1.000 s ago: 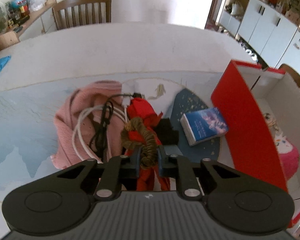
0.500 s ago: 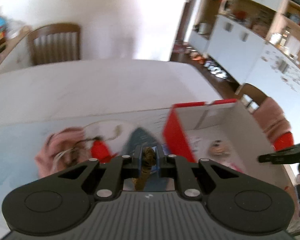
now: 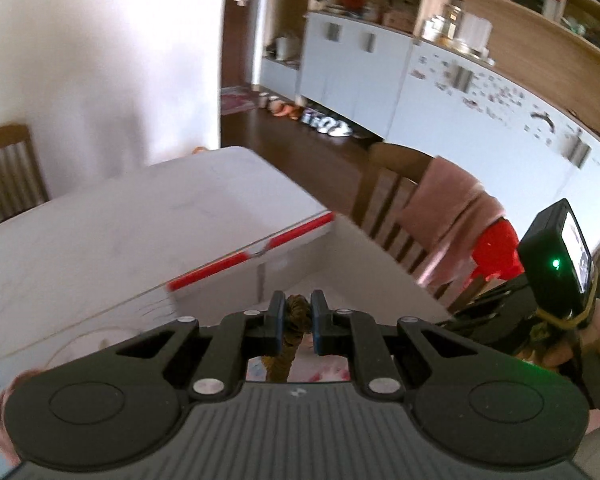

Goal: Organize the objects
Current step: 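Carry the bracelet into the box and open the left gripper, then return the left tool to the pile and grasp the red cloth bundle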

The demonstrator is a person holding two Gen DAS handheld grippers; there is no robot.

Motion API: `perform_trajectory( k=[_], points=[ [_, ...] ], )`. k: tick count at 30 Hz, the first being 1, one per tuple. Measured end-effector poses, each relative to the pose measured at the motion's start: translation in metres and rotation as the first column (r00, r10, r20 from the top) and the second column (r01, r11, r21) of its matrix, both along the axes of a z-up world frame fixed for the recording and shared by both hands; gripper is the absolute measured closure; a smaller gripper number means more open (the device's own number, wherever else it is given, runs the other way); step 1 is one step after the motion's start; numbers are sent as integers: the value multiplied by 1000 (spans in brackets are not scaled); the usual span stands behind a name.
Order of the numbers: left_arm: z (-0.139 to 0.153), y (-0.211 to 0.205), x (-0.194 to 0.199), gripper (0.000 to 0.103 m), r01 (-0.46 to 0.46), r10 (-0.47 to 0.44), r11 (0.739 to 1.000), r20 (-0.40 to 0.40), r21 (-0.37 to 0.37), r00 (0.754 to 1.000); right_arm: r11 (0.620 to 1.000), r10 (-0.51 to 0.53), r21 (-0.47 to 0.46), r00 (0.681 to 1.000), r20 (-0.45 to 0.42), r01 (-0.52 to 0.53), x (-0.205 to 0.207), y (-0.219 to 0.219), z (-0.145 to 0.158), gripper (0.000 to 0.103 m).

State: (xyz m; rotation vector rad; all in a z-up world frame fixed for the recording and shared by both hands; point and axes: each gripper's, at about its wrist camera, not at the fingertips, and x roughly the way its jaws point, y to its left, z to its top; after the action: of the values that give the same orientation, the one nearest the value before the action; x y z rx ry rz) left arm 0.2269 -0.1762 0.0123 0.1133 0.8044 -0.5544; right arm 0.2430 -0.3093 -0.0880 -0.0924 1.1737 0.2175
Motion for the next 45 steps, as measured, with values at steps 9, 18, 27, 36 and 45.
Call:
perform_trajectory(
  k=[9,18,27,36,45],
  points=[
    [-43,-69,19,91,151,-149,983,-26,102,988,1000,6,0,1000,6,-6,-2,1,0,102],
    [-88,-97,31,91,215,-199,962,-110,167,974,1000,8,2,1000,5,-8,-1,3,1,102],
    [-111,-100,37,91,229,-190,949,-188,215,964,1000,10,3,1000,5,-10,-1,3,1,102],
    [-112,-87,32,36,198,-153,954,-201,225,967,1000,9,8,1000,0,-9,0,1,-1,102],
    [-86,-65,21,34,135,-110,978,-154,161,982,1000,6,15,1000,-6,-6,0,-1,-1,102]
  ],
)
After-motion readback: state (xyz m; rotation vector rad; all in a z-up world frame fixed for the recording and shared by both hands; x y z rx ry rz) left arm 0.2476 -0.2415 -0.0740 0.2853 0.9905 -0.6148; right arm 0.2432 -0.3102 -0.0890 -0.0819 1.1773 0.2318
